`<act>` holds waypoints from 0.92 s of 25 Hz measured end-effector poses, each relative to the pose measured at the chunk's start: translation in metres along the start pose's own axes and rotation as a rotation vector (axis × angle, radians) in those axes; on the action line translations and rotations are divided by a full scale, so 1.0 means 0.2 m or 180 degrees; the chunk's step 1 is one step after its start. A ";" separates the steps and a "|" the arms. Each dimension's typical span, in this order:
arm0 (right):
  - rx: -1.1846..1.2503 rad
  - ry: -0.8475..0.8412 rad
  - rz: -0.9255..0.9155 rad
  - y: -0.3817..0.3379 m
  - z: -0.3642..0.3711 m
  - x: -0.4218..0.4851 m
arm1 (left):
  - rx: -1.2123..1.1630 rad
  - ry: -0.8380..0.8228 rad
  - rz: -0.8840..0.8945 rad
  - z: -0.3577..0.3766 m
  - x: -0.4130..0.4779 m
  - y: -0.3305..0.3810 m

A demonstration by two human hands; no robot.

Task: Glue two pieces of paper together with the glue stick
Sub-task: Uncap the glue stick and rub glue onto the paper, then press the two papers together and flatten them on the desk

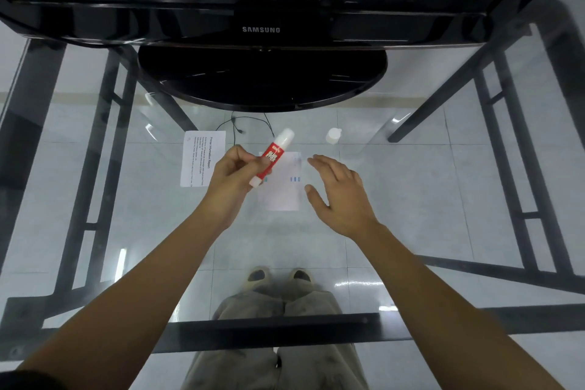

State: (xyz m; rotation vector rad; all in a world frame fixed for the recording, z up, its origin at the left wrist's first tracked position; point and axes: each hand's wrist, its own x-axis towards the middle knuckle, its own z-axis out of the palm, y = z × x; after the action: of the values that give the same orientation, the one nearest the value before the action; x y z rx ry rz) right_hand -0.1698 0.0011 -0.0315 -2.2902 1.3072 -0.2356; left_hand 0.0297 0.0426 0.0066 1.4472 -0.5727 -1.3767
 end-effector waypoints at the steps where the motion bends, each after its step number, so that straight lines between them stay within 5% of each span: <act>1: -0.0098 0.0200 0.0163 0.00 0.01 0.00 | 0.0094 -0.0032 0.0072 0.03 0.03 0.02; 6: -0.0618 -0.0058 0.0912 0.03 0.07 0.00 | 0.0972 -0.0254 0.0472 0.19 0.19 0.12; 10: -0.0881 -0.0183 0.0945 0.03 0.08 0.00 | 0.1832 -0.0325 0.0779 0.30 0.32 0.14; 23: -0.0934 -0.0249 0.0987 0.04 0.10 0.00 | 0.2823 -0.0406 0.1330 0.38 0.45 0.07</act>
State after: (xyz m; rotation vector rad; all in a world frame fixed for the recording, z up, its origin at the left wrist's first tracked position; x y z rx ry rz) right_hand -0.1685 0.0036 -0.0525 -2.2553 1.7242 0.1598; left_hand -0.0153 -0.0657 -0.0079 1.7646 -1.6093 -0.8975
